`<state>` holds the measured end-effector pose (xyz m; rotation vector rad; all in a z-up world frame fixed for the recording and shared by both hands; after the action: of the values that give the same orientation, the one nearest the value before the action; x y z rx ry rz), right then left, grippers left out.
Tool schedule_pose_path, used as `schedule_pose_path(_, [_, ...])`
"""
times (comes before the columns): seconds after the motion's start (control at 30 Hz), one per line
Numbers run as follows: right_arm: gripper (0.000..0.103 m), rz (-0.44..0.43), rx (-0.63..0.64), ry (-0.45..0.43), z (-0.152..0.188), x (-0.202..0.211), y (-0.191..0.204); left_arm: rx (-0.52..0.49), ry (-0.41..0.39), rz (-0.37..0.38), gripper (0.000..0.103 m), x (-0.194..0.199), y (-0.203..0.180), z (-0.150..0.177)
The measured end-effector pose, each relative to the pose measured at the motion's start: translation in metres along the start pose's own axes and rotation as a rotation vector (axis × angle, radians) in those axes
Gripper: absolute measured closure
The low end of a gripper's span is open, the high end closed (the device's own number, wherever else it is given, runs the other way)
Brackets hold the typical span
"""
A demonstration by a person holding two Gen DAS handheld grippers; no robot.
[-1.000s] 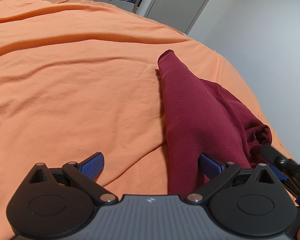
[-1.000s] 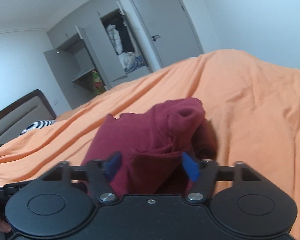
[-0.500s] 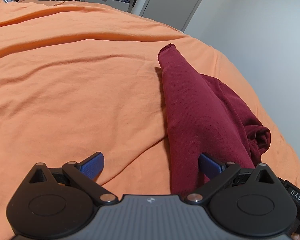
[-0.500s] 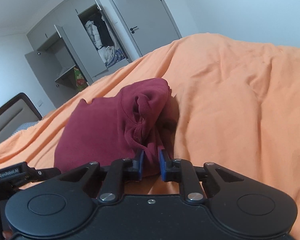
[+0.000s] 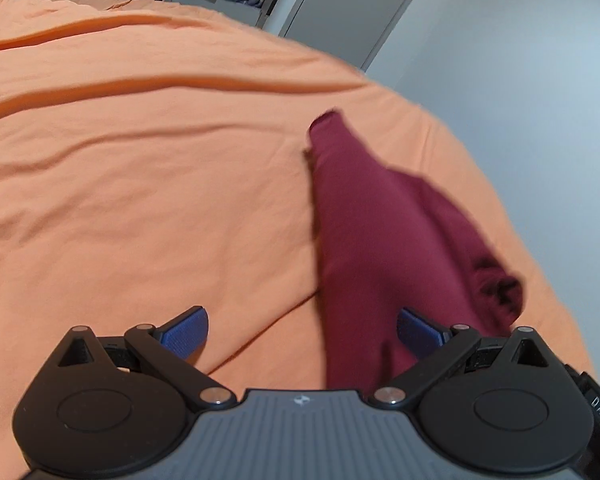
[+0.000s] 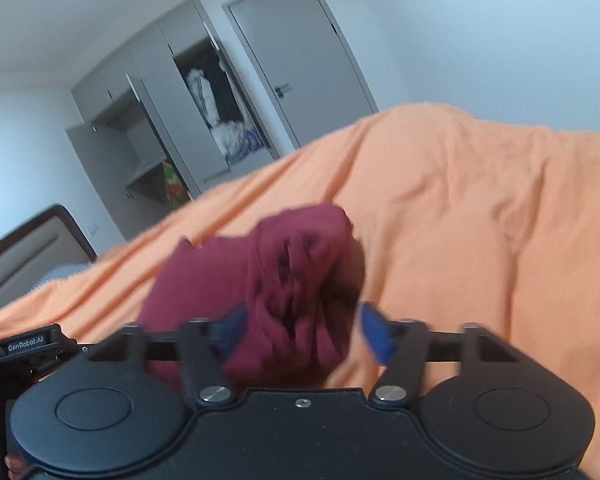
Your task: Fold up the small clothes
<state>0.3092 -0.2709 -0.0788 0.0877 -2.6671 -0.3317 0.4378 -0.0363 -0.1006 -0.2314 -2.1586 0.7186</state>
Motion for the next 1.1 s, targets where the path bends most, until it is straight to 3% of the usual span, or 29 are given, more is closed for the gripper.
schedule_pose_path(0.07, [0.017,-0.015,-0.013,-0.01,-0.011,-0.009,-0.001,0.007,-0.01,0.024,0.0,-0.002,-0.01,-0.007])
schedule_pose_path(0.2, [0.022,0.001,-0.013,-0.005,-0.024,-0.036,-0.006,-0.02,-0.021,0.021,0.0,-0.017,-0.028,-0.016])
schedule_pose_path(0.3, [0.048,0.025,-0.046,0.018,-0.027,-0.053,-0.017,-0.038,0.007,-0.008,0.0,-0.029,-0.031,-0.011])
schedule_pose_path(0.37, [0.081,0.045,-0.059,0.048,-0.024,-0.062,-0.025,-0.048,0.029,-0.032,0.001,-0.036,-0.029,-0.004])
schedule_pose_path(0.47, [0.088,0.084,-0.034,0.073,-0.015,-0.067,-0.035,-0.05,0.042,-0.051,0.001,-0.043,-0.023,0.004])
schedule_pose_path(0.63, [0.09,0.15,0.074,0.098,0.003,-0.063,-0.033,-0.064,0.054,-0.031,0.001,-0.042,-0.02,0.006])
schedule_pose_path(0.7, [0.085,0.15,0.076,0.092,0.001,-0.062,-0.034,-0.059,0.06,-0.028,0.0,-0.04,-0.021,0.003])
schedule_pose_path(0.8, [0.063,0.161,0.099,0.063,-0.01,-0.059,-0.034,-0.039,0.03,-0.014,0.0,-0.035,-0.024,-0.007])
schedule_pose_path(0.87, [0.038,0.157,0.106,0.043,-0.018,-0.061,-0.033,-0.043,-0.015,0.011,0.0,-0.031,-0.03,-0.018])
schedule_pose_path(0.93, [0.023,0.152,0.112,0.025,-0.027,-0.065,-0.032,-0.066,-0.043,0.005,0.0,-0.033,-0.037,-0.027])
schedule_pose_path(1.07, [0.004,0.108,0.14,0.007,-0.043,-0.083,-0.023,-0.102,-0.077,-0.035,0.0,-0.045,-0.045,-0.044])
schedule_pose_path(1.1, [0.004,0.103,0.152,0.009,-0.045,-0.089,-0.021,-0.103,-0.075,-0.048,0.0,-0.05,-0.045,-0.047])
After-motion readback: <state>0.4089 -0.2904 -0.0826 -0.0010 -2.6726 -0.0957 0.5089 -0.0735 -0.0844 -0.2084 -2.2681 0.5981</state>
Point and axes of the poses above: each gripper's, at about its wrist camera, not at the fingertips, and x roughly against the way its jaws point, y to its left, z to its underside, the point moved 10 cm from there along -x, roughly the way its jaws point, and after that the axes turned 12 degrees about x, right-handed, at the moved point
